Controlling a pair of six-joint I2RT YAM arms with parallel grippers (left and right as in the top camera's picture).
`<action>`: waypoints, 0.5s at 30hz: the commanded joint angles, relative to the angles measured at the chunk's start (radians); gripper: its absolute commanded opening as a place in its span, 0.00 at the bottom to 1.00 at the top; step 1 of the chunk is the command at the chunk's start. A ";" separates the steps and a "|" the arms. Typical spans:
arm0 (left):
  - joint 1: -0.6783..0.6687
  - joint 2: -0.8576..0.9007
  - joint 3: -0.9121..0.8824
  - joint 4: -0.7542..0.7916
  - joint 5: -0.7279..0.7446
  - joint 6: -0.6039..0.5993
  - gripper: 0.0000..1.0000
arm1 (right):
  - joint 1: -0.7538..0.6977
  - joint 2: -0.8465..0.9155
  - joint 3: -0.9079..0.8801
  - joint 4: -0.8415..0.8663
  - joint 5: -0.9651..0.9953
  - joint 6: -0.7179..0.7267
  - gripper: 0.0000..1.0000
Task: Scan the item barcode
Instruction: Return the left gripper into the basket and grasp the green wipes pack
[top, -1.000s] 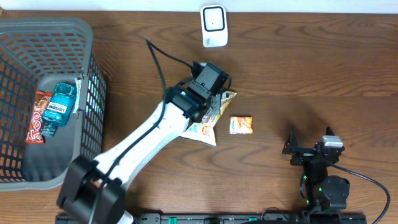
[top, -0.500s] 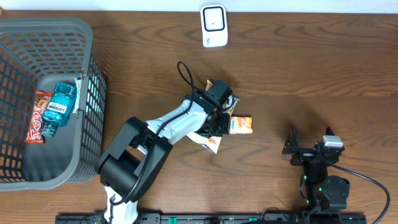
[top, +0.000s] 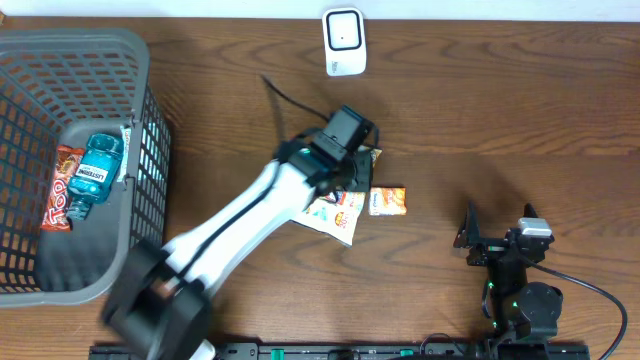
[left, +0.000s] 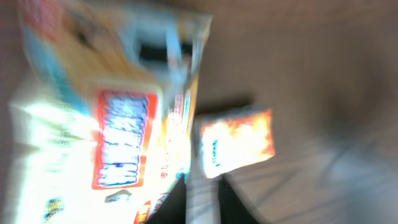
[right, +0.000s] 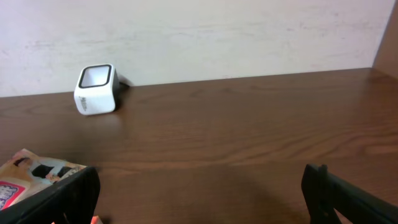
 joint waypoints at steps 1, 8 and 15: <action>0.016 -0.162 0.031 -0.047 -0.261 0.019 0.40 | -0.019 -0.006 -0.001 -0.003 -0.003 -0.010 0.99; 0.124 -0.428 0.031 -0.114 -0.511 0.064 0.88 | -0.019 -0.006 -0.001 -0.003 -0.002 -0.010 0.99; 0.383 -0.631 0.032 -0.111 -0.533 0.071 0.98 | -0.019 -0.006 -0.001 -0.003 -0.003 -0.010 0.99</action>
